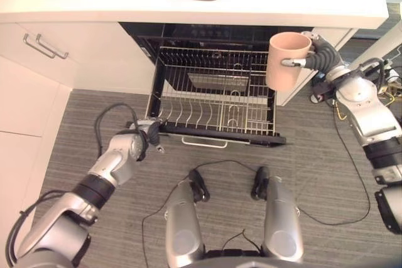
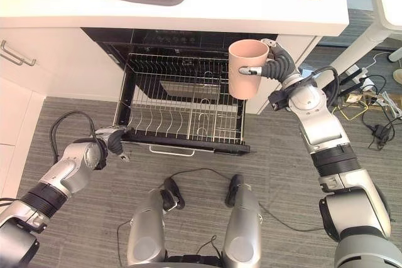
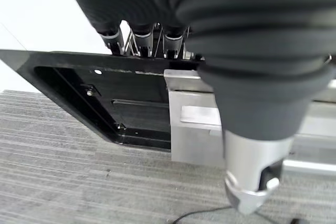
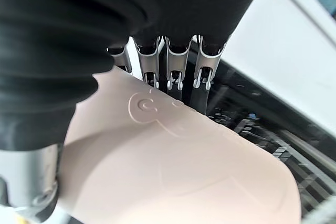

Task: Place the dishes in the dishwasher.

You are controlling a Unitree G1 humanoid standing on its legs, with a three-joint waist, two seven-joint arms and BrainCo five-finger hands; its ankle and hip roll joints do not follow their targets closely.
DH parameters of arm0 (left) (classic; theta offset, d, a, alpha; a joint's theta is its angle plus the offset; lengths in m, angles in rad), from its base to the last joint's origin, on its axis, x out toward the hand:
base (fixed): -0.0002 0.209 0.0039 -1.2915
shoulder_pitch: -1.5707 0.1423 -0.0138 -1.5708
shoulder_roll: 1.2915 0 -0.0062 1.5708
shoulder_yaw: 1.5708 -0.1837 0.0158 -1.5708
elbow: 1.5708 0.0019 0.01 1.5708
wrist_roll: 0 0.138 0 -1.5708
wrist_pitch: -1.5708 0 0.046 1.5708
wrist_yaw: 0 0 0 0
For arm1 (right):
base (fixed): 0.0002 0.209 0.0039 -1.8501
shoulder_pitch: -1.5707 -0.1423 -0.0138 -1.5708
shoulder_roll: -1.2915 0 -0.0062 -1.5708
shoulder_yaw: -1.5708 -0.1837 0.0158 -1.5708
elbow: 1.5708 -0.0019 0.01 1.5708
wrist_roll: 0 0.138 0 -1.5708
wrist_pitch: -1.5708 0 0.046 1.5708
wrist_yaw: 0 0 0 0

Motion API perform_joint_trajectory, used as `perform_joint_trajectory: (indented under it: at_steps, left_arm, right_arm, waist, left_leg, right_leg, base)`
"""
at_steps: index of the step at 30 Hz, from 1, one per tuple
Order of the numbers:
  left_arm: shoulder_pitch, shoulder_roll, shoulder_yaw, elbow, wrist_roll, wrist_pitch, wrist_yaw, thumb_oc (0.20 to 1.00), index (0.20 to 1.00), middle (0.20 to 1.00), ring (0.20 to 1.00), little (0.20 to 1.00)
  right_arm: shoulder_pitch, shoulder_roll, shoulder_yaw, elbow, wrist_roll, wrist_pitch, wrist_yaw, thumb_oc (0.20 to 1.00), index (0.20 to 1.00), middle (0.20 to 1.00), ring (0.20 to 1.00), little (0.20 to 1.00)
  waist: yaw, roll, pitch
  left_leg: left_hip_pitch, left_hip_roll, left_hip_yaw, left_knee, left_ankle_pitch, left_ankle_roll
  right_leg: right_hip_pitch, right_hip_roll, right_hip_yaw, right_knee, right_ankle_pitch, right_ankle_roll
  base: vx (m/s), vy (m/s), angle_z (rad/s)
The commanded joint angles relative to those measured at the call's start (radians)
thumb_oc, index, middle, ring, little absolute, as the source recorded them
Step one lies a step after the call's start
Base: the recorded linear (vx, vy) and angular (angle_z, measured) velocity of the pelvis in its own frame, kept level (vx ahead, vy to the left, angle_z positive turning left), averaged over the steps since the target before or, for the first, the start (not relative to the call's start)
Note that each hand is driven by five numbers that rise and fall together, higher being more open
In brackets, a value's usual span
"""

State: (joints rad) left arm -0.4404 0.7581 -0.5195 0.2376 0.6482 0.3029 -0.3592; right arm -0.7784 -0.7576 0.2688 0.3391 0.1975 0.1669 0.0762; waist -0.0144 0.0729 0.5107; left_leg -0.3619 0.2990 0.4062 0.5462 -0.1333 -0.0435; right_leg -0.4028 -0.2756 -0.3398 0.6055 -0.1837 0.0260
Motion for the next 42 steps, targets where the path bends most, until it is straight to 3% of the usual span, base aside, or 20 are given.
perform_joint_trajectory:
  at_steps: [1, 7, 12, 23, 29, 42]
  left_arm:
    - [0.169, 0.065, -0.07, -0.028, -0.006, 0.008, -0.125, 1.0, 1.0, 1.0, 1.0, 1.0]
    - [0.19, 0.104, -0.083, -0.086, -0.028, -0.002, -0.105, 1.0, 1.0, 1.0, 1.0, 1.0]
    - [0.195, 0.115, -0.08, -0.114, -0.037, -0.027, -0.101, 1.0, 1.0, 1.0, 1.0, 1.0]
    - [0.167, 0.124, -0.124, -0.184, -0.069, -0.026, -0.089, 1.0, 1.0, 1.0, 1.0, 1.0]
    - [0.147, 0.127, -0.157, -0.196, -0.11, -0.01, -0.057, 1.0, 1.0, 1.0, 1.0, 1.0]
    - [0.199, 0.147, -0.176, -0.191, -0.199, -0.013, 0.054, 1.0, 1.0, 1.0, 1.0, 1.0]
  right_arm:
    - [-0.092, -0.032, -0.027, 0.013, 0.018, -0.031, 0.004, 0.2, 0.2, 0.2, 0.2, 0.2]
    - [-0.172, -0.036, 0.049, 0.22, 0.057, -0.014, 0.01, 0.2, 0.2, 0.2, 0.2, 0.2]
    - [-0.196, -0.031, 0.066, 0.265, 0.059, -0.003, 0.019, 0.2, 0.2, 0.2, 0.2, 0.2]
    - [-0.314, 0.064, 0.146, 0.507, 0.13, 0.05, -0.017, 0.2, 0.2, 0.2, 0.2, 0.2]
    - [-0.364, 0.068, 0.153, 0.65, 0.139, 0.044, -0.02, 0.2, 0.2, 0.2, 0.2, 0.2]
    - [-0.41, 0.007, 0.16, 0.742, 0.101, 0.069, -0.022, 0.2, 0.2, 0.2, 0.2, 0.2]
  waist:
    - [0.034, -0.003, -0.004]
    - [0.073, 0.017, 0.002]
    - [0.084, 0.023, 0.006]
    - [0.139, 0.056, 0.009]
    - [0.154, 0.082, 0.009]
    - [0.154, 0.126, 0.009]
  left_leg:
    - [-0.013, -0.011, -0.05, 0.029, -0.009, -0.045]
    - [-0.013, -0.023, -0.063, 0.033, -0.004, -0.041]
    - [-0.013, -0.028, -0.065, 0.029, -0.001, -0.039]
    - [-0.017, -0.056, -0.085, 0.011, 0.002, -0.032]
    - [-0.044, -0.067, -0.096, 0.014, 0.0, -0.03]
    - [-0.117, -0.089, -0.101, 0.016, -0.004, -0.031]
  right_leg:
    - [0.087, -0.047, -0.05, -0.027, -0.062, 0.063]
    - [0.098, -0.059, -0.078, -0.016, -0.071, 0.054]
    - [0.1, -0.062, -0.085, -0.017, -0.07, 0.054]
    - [0.096, -0.089, -0.121, -0.002, -0.071, 0.054]
    - [0.063, -0.105, -0.123, 0.015, -0.074, 0.055]
    - [-0.047, -0.133, -0.093, 0.052, -0.079, 0.066]
  base:
    - [-0.02, -0.002, 0.09]
    - [0.01, -0.008, 0.07]
    - [0.0, 0.002, 0.05]
    - [-0.01, -0.001, 0.08]
    - [-0.01, 0.025, 0.02]
    - [-0.01, 0.042, 0.01]
